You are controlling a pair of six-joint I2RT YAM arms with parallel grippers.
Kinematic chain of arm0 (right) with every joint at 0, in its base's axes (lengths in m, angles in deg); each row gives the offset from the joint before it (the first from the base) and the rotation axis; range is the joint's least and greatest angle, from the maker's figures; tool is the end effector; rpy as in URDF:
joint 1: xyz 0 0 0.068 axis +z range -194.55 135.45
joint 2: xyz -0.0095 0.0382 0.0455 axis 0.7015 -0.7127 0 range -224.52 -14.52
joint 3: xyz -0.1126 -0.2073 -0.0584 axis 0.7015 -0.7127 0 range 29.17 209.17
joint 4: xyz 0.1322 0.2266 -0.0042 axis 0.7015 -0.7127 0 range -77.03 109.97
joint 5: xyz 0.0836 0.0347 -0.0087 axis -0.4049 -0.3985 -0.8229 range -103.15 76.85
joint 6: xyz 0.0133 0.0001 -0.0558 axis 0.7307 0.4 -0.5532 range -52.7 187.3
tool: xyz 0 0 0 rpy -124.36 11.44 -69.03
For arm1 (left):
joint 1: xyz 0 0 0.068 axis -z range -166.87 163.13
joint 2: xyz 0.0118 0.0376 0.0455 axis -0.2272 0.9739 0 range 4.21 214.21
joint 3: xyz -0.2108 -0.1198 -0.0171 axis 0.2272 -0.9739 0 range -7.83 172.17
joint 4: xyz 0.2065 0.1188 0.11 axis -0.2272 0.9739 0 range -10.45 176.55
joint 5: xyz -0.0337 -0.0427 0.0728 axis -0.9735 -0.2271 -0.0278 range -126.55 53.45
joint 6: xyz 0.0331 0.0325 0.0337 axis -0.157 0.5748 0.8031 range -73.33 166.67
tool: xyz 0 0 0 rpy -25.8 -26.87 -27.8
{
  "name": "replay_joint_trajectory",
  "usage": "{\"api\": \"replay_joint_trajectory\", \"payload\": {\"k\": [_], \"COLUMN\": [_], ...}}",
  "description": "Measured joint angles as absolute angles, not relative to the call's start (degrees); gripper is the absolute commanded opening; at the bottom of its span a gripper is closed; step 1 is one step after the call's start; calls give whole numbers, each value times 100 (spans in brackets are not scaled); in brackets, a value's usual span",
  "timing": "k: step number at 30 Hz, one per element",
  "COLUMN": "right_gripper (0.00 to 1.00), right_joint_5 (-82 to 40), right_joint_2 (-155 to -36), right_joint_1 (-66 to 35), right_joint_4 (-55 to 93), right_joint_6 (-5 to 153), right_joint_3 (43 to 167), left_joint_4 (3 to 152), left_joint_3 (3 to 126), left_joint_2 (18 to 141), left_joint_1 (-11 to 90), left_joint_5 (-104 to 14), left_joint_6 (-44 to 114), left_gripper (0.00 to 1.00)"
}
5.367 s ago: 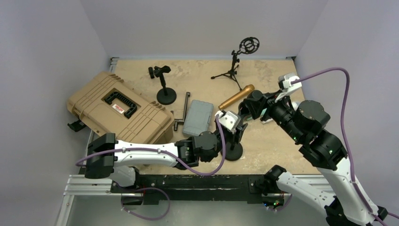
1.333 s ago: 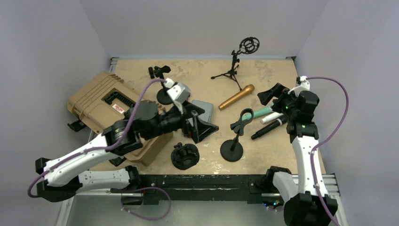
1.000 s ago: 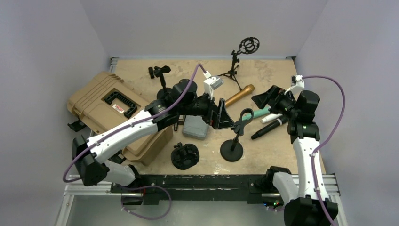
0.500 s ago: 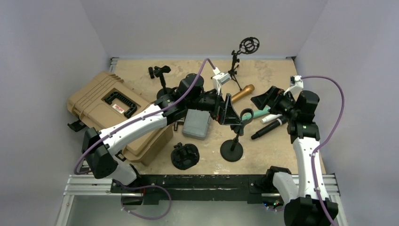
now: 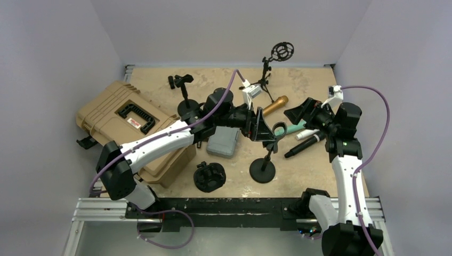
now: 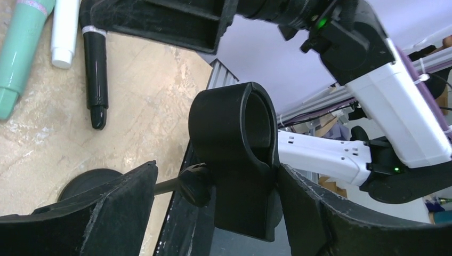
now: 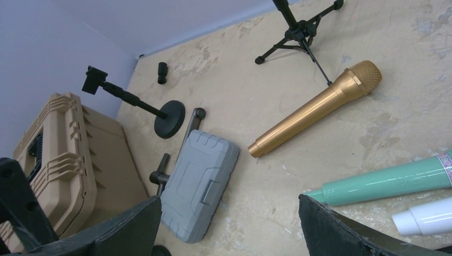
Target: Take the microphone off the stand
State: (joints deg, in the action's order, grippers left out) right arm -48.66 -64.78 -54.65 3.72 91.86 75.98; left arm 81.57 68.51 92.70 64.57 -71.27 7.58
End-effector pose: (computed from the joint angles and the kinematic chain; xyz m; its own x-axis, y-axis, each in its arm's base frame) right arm 0.2217 -0.0156 0.3018 -0.4663 0.4268 -0.7749 -0.2218 0.7916 0.5694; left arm 0.2132 -0.3045 0.3271 -0.7407 0.0979 -0.6647 0.6699 0.1831 -0.7195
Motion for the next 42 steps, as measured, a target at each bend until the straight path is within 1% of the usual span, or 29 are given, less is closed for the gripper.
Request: {"api": "replay_joint_trajectory", "payload": {"k": [10, 14, 17, 21, 25, 30, 33, 39, 42], "right_gripper": [97, 98, 99, 99, 99, 99, 99, 99, 99], "right_joint_5": [-4866, -4857, -4833, -4691, -4510, -4263, -4118, -3957, -3823], "right_joint_2": [-6480, -6480, -6480, -6489, -6555, -6751, -6845, -6598, -6373], "right_joint_1": [-5465, -5465, -5465, -5461, -5461, -5457, -5457, -5457, -5455], "right_joint_4": [413, 411, 402, 232, 26, -153, -190, 77, 350], "right_joint_6": [9186, 9186, 9190, 9188, 9192, 9192, 9199, 9400, 9555], "right_joint_3": [7574, 7570, 7572, 7670, 8066, 8855, 9342, 9581, 9602], "left_joint_4": [7440, 7418, 7694, 8441, 9563, 10487, 10778, 11093, 10887], "left_joint_3": [5681, 5605, 5732, 6048, 6645, 7574, 7832, 7908, 7637], "left_joint_2": [9377, 9476, 9473, 9344, 8997, 8101, 7340, 5714, 4907], "left_joint_1": [6533, 6531, 6531, 6531, 6507, 6370, 6267, 6238, 6238], "left_joint_5": [-6995, -6989, -6908, -6639, -6147, -5592, -5183, -3935, -3194], "left_joint_6": [572, 515, 614, 983, 1514, 2176, 2502, 3156, 3529], "left_gripper": [78, 84, 90, 98, 100, 100, 100, 100, 100]}}
